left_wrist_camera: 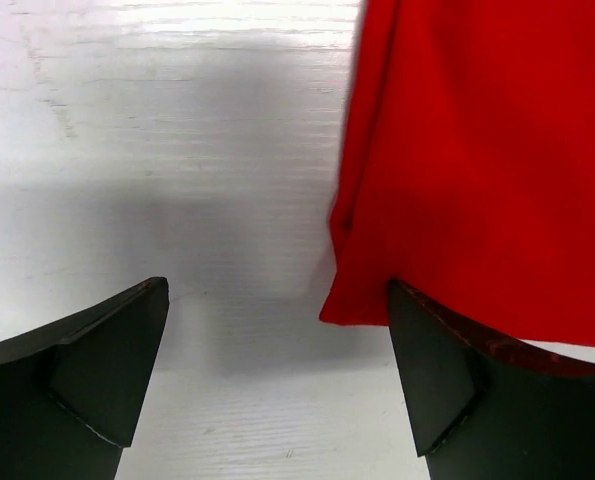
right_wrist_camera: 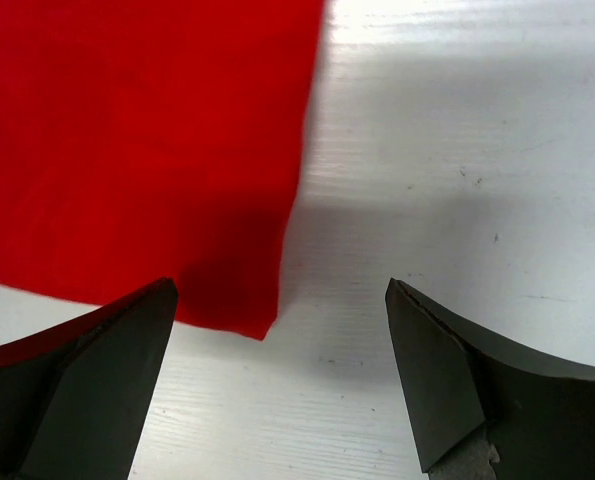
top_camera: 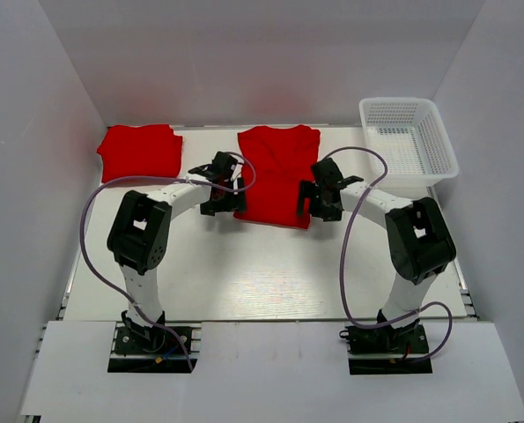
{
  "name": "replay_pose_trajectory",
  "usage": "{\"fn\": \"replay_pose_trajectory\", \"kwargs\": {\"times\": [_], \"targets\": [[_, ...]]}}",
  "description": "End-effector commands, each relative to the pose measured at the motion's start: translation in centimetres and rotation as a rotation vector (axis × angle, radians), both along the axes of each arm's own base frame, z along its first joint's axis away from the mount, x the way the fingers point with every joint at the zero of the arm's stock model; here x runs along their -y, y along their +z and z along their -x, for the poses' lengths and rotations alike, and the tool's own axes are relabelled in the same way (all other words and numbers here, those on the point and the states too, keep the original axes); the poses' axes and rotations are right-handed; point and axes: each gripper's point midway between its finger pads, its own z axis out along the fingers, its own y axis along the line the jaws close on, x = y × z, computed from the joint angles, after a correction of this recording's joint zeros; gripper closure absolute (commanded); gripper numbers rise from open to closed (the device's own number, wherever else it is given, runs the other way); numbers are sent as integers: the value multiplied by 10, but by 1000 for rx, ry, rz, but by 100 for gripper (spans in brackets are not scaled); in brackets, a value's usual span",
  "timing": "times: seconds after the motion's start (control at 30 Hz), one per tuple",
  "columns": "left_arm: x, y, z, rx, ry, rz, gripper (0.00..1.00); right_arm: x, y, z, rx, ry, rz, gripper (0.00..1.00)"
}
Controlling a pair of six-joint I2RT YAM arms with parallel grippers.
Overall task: Fold and stack the t-shirts
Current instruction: Fold the folded rectangular tshirt in 1/3 of the way, then grab one side of the 2/3 rectangular tshirt with both arms
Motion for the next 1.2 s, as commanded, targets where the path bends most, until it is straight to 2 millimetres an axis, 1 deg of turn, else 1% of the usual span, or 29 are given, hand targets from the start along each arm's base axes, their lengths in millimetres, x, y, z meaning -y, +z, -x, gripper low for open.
{"fn": "replay_pose_trajectory", "kwargs": {"times": [0.0, 0.07, 0.13, 0.17, 0.23, 0.27, 0.3, 0.33, 0.37, 0.4, 0.43, 0.47, 0.5, 0.6, 0.63, 0.7, 0.73, 0.77, 0.83, 0.87, 0.9, 0.93, 0.97, 1.0, 1.03, 1.07, 1.1, 1.13, 1.17], "targets": [[11, -7, -1, 19, -26, 4, 0, 2, 5, -6, 5, -69, 11, 9], [13, -11, 1, 15, -31, -7, 2, 4, -1, -2, -7, -80, 22, 9], [16, -22, 6, -10, -43, -20, 6, 5, -5, 2, -22, -88, 22, 9], [20, -22, 8, -10, -54, -20, 6, 6, -7, 3, -29, -93, 24, 11], [19, -29, 15, -25, -49, -32, 8, 4, -11, 6, -42, -94, 25, 11], [17, -32, 19, -35, -49, -37, 9, 3, -13, 6, -49, -92, 14, 13], [19, -34, 23, -43, -58, -42, 10, 2, -14, 7, -54, -89, 10, 18], [17, -38, 26, -46, -58, -43, 13, -1, -20, 10, -77, -82, 6, 20], [19, -38, 26, -50, -62, -36, 13, -1, -21, 11, -81, -90, 5, 25], [18, -41, 27, -58, -62, -40, 15, -2, -23, 11, -84, -92, 3, 33], [19, -41, 27, -58, -53, -36, 20, -3, -26, 11, -93, -90, 2, 38], [19, -41, 27, -58, -53, -36, 23, -6, -27, 13, -105, -92, -11, 45], [24, -44, 29, -63, -67, -28, 25, -7, -30, 14, -105, -90, -8, 52], [30, -43, 27, -56, -76, -2, 31, -17, -31, 21, -128, -59, -48, 56], [30, -46, 26, -56, -76, -2, 33, -18, -35, 23, -132, -53, -49, 64], [32, -49, 31, -74, -93, 8, 42, -22, -38, 27, -154, -51, -74, 78], [32, -52, 30, -74, -93, 8, 50, -24, -38, 26, -147, -52, -82, 90], [34, -52, 31, -78, -97, 16, 57, -30, -39, 31, -168, -35, -107, 99], [34, -52, 31, -78, -97, 16, 84, -33, -38, 37, -177, -38, -130, 100], [32, -55, 37, -98, -100, 15, 95, -31, -39, 40, -184, -40, -129, 100], [32, -55, 37, -98, -100, 15, 100, -29, -38, 42, -182, -44, -126, 100], [35, -50, 40, -95, -109, 16, 100, -28, -34, 43, -174, -46, -128, 100], [31, -48, 43, -97, -105, 4, 100, -23, -36, 48, -184, -56, -118, 100], [28, -45, 44, -88, -93, 1, 100, -22, -31, 51, -177, -56, -118, 100], [26, -33, 51, -70, -98, 0, 100, -18, -26, 55, -165, -48, -111, 100], [25, -27, 54, -60, -87, 11, 100, -14, -22, 64, -172, -45, -101, 100], [23, -21, 64, -66, -97, 7, 100, -10, -21, 69, -175, -44, -91, 100], [16, -21, 73, -70, -82, -1, 100, -2, -17, 74, -160, -53, -60, 100], [17, -4, 79, -42, -83, 20, 100, 8, -16, 90, -197, -55, -31, 100]]}}
